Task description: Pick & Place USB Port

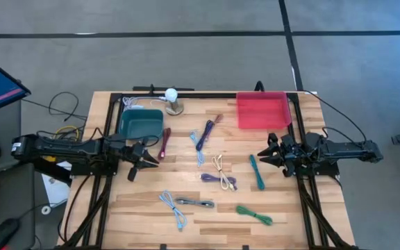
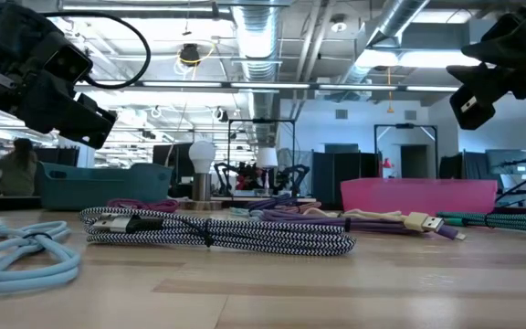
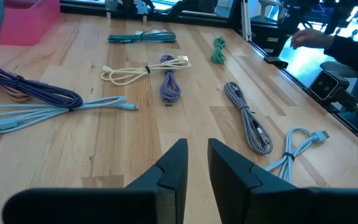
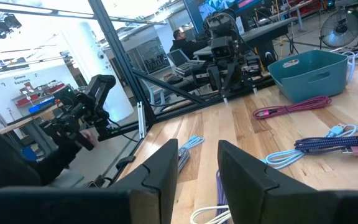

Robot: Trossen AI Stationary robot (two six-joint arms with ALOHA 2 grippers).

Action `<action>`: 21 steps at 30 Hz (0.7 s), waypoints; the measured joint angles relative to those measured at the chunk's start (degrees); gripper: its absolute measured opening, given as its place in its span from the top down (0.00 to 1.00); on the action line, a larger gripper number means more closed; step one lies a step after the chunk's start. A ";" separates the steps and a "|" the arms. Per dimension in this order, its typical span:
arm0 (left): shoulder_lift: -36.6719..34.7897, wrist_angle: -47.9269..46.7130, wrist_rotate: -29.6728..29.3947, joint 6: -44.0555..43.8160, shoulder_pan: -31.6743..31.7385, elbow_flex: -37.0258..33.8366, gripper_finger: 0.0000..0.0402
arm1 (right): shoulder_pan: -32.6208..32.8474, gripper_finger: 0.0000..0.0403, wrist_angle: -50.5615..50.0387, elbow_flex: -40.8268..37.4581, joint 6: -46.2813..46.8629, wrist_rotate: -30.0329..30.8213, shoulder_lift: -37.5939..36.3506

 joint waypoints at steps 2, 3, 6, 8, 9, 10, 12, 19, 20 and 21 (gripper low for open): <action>0.00 0.00 0.00 0.05 -0.02 0.00 0.85 | -0.01 0.73 0.11 0.00 0.27 0.00 0.01; 0.00 0.00 0.00 0.05 -0.02 -0.01 0.85 | 0.01 0.73 0.54 0.00 1.33 -0.01 0.02; -0.02 0.10 0.00 0.05 -0.02 -0.01 0.85 | 0.00 0.73 1.17 0.01 5.25 0.00 0.00; -0.01 0.15 0.00 0.05 0.00 0.00 0.85 | 0.01 0.73 1.02 0.00 6.93 0.00 0.00; 0.00 0.15 0.00 0.05 0.00 0.00 0.85 | 0.00 0.73 1.01 0.01 6.98 -0.02 0.00; 0.00 0.17 0.02 0.05 -0.01 -0.01 0.85 | 0.01 0.73 0.99 0.01 6.97 -0.02 0.00; -0.02 0.20 0.00 0.05 0.00 -0.01 0.85 | 0.00 0.73 0.99 0.00 6.99 -0.02 0.00; 0.00 0.35 0.00 0.05 -0.01 -0.01 0.85 | 0.01 0.73 0.99 0.00 6.99 -0.02 0.00; 0.00 0.35 0.00 0.05 -0.02 -0.01 0.85 | 0.01 0.73 0.97 0.02 6.99 0.00 0.00; -0.01 0.35 0.00 0.05 -0.01 -0.01 0.85 | 0.01 0.73 0.97 0.01 6.99 -0.02 0.00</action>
